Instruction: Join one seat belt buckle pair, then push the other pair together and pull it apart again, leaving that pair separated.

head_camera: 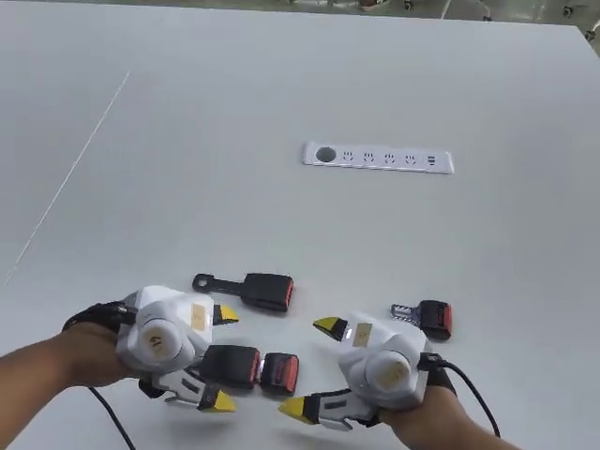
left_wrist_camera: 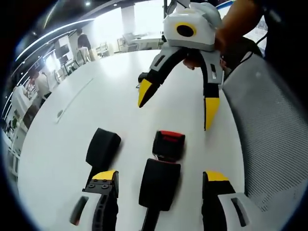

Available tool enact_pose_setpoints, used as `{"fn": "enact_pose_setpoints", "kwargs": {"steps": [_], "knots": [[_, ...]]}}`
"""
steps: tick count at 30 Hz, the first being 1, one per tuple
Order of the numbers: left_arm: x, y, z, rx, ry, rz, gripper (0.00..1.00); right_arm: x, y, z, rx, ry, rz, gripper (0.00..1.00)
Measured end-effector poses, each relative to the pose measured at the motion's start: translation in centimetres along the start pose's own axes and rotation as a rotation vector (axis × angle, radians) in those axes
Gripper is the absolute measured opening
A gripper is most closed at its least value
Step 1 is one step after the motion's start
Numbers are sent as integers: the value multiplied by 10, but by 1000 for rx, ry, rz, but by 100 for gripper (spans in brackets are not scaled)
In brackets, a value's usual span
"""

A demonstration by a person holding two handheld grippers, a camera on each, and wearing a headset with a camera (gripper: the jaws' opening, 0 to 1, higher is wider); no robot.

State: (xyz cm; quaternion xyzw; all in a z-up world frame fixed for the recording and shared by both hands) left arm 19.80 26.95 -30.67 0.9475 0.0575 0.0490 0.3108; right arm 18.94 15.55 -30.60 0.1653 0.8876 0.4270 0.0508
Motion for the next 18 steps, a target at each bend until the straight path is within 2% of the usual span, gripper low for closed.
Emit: {"fn": "enact_pose_setpoints", "kwargs": {"steps": [5,7,9,11,13,16,18], "knots": [[-3,9,-12,-32,41,-20,75,9,-20,-43,-4,-29,25,71],[-6,10,-15,-31,54,-33,75,9,-28,-57,-3,-47,51,71],[-6,12,-18,-39,69,-48,77,9,-35,-68,-8,-63,82,71],[-7,19,-21,-67,96,-85,78,10,-36,-74,-19,-67,92,71],[-9,27,-24,-123,103,-132,80,11,-40,-85,-23,-78,113,72],[-5,31,-28,-134,132,-142,81,6,-44,-97,-34,-109,141,72],[-5,32,-28,-135,134,-145,81,-1,-48,-105,-37,-127,165,72]]}}
Point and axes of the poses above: the centre of the closed fingertips' face, and the gripper's own axes: z roughly forward along the fingers, x roughly to its left, y roughly out of its top, the point moved 3 cm from there along -z, roughly backward along the fingers, and after that the axes turned 2 degrees about z, right-handed, at the moved point
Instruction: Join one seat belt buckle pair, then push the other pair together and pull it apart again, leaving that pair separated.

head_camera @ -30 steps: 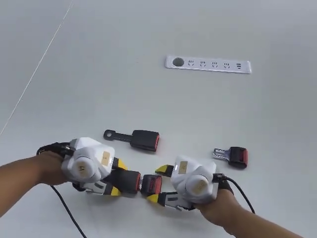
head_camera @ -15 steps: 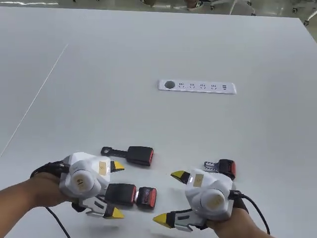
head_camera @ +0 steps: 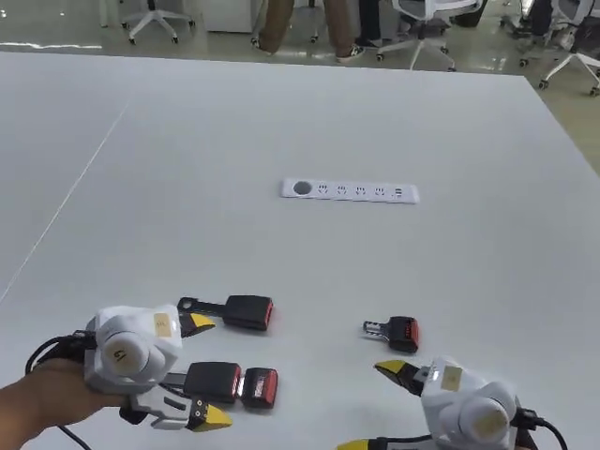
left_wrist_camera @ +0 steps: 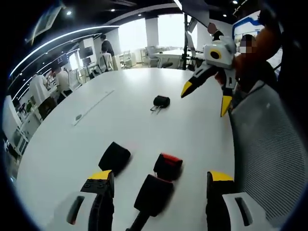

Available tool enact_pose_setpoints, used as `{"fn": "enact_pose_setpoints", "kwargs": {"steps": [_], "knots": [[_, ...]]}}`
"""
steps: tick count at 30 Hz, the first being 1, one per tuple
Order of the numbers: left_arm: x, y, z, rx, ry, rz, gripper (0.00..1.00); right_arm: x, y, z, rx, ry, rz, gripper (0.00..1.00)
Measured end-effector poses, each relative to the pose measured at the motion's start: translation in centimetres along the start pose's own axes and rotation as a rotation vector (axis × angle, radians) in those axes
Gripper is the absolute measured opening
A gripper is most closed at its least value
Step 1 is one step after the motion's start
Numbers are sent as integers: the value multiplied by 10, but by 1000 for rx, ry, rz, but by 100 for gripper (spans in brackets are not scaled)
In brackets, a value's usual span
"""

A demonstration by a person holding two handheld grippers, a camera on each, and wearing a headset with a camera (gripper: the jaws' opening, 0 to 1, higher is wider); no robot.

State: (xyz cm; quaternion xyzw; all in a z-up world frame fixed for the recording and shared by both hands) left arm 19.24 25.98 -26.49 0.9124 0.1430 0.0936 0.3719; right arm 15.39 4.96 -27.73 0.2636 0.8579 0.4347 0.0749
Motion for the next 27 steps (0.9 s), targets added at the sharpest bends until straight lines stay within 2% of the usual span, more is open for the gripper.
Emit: {"fn": "enact_pose_setpoints", "kwargs": {"steps": [3,4,6,9,15,19,27], "knots": [[1,0,0,1,-4,-4,80,-9,-3,-9,5,9,8,73],[3,-1,1,13,-5,-1,80,-12,-4,-11,11,11,7,72],[10,2,0,14,5,8,79,-19,-6,-15,21,6,4,72],[19,9,0,4,12,9,79,-38,-6,-22,30,-7,5,73],[37,15,0,1,21,25,79,-69,-2,-28,33,-21,-2,73],[50,15,1,8,21,26,79,-89,4,-27,25,-26,-1,73],[73,15,10,38,-9,66,79,-112,7,-16,51,-5,-22,72]]}}
Point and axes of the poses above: the centre of the closed fingertips' face, and the gripper's own axes: z roughly forward along the fingers, x roughly to its left, y roughly out of its top, the point moved 3 cm from there along -z, roughly backward along the fingers, and after that the axes turned 2 degrees about z, right-handed, at the moved point
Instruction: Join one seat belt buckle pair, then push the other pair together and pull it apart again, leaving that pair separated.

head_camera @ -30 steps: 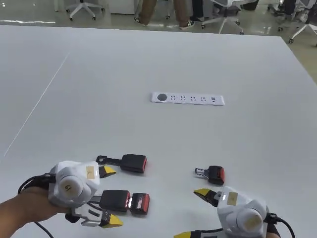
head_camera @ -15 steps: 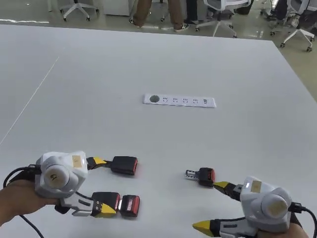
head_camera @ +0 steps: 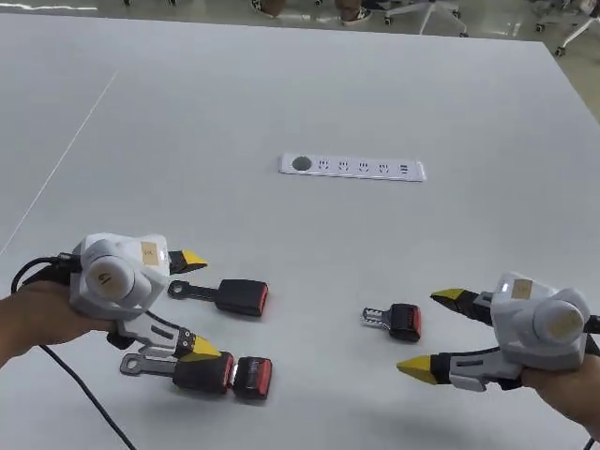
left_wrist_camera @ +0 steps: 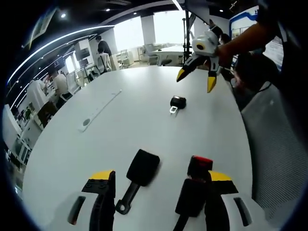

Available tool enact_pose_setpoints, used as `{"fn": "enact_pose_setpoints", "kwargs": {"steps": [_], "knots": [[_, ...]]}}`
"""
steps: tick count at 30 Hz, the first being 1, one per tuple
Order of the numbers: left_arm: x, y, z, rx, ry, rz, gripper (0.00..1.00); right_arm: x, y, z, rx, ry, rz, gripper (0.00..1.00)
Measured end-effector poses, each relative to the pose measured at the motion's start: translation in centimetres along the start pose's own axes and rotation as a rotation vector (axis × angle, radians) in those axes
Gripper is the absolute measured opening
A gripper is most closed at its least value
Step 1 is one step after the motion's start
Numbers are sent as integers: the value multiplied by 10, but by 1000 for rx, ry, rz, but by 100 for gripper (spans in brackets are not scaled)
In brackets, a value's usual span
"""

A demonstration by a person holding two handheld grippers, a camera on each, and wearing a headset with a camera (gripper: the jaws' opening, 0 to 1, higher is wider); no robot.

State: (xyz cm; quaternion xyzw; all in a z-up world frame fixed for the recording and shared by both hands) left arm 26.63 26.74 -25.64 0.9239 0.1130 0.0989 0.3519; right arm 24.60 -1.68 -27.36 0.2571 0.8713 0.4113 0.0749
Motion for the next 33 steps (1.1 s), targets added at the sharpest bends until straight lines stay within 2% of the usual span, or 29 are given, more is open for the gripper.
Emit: {"fn": "enact_pose_setpoints", "kwargs": {"steps": [3,6,9,12,17,23,27,33], "knots": [[9,-1,5,15,-11,21,78,-8,-1,7,17,21,-5,72],[17,-3,12,34,-30,56,79,-10,-4,13,34,58,4,72],[24,-4,21,43,-48,65,78,-18,-11,21,76,69,-20,72],[27,-5,31,52,-78,80,78,-25,-14,26,90,81,-12,72],[27,-11,51,88,-127,130,77,-29,-21,33,136,110,-9,72],[30,-19,70,112,-154,144,74,-32,-29,42,176,139,2,70],[31,-22,78,108,-173,132,69,-31,-31,47,191,164,4,69],[32,-29,87,110,-198,142,60,-34,-36,51,213,193,-26,62]]}}
Point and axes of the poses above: the centre of the closed fingertips' face, and the gripper's own axes: z roughly forward along the fingers, x roughly to its left, y roughly out of its top, the point moved 3 cm from there along -z, roughly backward along the fingers, and after that the axes turned 2 degrees about z, right-handed, at the moved point
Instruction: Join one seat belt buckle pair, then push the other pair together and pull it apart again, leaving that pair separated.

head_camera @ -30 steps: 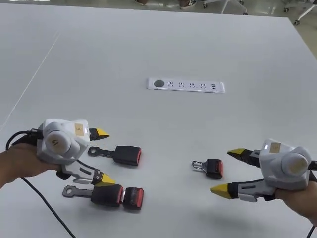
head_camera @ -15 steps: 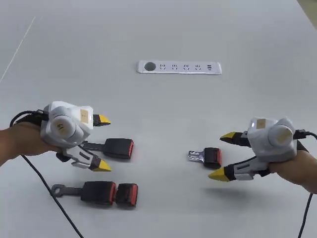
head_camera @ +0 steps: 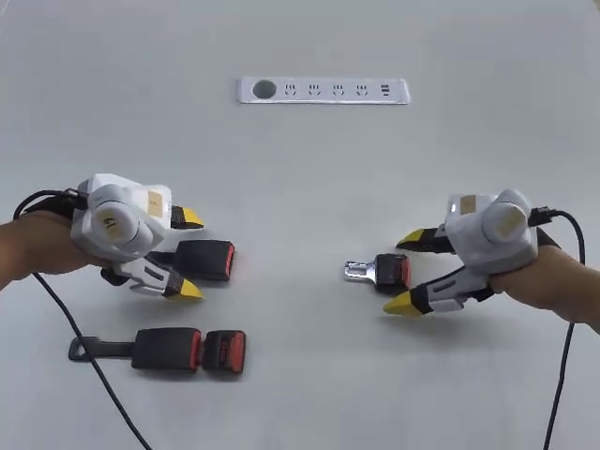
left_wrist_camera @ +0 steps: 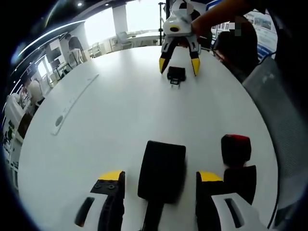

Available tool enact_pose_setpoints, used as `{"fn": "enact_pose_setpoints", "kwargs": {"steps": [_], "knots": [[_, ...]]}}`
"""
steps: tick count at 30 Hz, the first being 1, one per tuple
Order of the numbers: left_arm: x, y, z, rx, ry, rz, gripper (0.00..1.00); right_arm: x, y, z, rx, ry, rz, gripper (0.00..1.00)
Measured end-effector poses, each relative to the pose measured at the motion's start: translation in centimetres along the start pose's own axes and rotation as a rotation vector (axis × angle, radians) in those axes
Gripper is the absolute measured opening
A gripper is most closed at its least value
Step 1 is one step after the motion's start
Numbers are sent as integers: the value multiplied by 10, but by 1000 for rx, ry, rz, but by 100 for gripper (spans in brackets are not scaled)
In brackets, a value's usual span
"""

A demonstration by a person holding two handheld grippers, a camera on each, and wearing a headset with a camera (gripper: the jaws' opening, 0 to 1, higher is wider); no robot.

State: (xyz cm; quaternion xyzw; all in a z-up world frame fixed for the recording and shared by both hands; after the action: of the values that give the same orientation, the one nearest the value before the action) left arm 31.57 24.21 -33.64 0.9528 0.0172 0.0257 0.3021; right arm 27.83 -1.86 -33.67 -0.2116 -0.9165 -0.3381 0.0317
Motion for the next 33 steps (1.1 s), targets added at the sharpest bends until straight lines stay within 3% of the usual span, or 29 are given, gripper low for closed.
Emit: {"fn": "enact_pose_setpoints", "kwargs": {"steps": [7,13,33], "knots": [[2,-3,1,-14,-8,7,55,-5,-2,3,11,9,-37,50],[0,-2,1,-25,-26,-4,38,-9,-2,4,40,-8,-86,37],[3,-2,3,3,-36,22,36,-8,6,8,102,16,-169,34]]}}
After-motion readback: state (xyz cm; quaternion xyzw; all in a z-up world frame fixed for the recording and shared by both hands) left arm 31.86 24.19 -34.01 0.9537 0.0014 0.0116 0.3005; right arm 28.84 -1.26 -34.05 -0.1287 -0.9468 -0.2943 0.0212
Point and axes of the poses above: the centre of the closed fingertips' face, and the gripper's own axes: z roughly forward along the fingers, x roughly to its left, y roughly out of its top, the point moved 3 cm from there along -z, roughly backward along the fingers, and after that the axes turned 2 degrees about z, right-handed, at the moved point
